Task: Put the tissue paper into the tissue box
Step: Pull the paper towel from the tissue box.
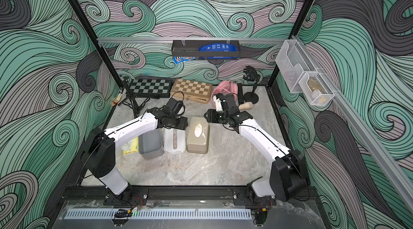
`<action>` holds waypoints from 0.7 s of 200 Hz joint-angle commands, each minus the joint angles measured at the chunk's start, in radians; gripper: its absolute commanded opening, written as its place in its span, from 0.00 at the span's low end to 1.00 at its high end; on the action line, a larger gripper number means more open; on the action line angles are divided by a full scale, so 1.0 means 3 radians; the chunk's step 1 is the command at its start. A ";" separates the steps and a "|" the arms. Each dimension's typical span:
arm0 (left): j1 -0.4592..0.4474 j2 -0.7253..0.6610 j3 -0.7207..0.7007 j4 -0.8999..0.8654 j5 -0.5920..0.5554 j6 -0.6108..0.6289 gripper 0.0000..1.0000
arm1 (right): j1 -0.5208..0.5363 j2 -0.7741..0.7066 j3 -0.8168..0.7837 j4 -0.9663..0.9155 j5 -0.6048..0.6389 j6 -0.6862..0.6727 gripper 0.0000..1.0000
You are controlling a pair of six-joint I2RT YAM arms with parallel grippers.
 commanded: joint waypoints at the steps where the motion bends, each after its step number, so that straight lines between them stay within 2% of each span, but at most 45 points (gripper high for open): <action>1: 0.0076 -0.0226 -0.0090 0.0223 -0.0018 -0.0074 0.66 | 0.0257 0.0220 0.0090 -0.0547 0.0568 0.0004 0.56; 29: 0.0203 -0.0245 -0.0220 0.0254 0.0146 -0.0104 0.66 | 0.0500 0.0512 0.0218 -0.0574 0.0715 0.0013 0.56; 56: 0.0252 -0.0309 -0.0349 0.0354 0.0220 -0.0104 0.66 | 0.0591 0.0678 0.0349 -0.0574 0.0775 -0.0034 0.55; 115: 0.0268 -0.0293 -0.0388 0.0385 0.0294 -0.0082 0.66 | 0.0719 0.0838 0.0532 -0.0574 0.0673 -0.0008 0.51; 140: 0.0270 -0.0254 -0.0383 0.0389 0.0325 -0.0071 0.66 | 0.0758 0.0891 0.0513 -0.0575 0.0616 0.0028 0.42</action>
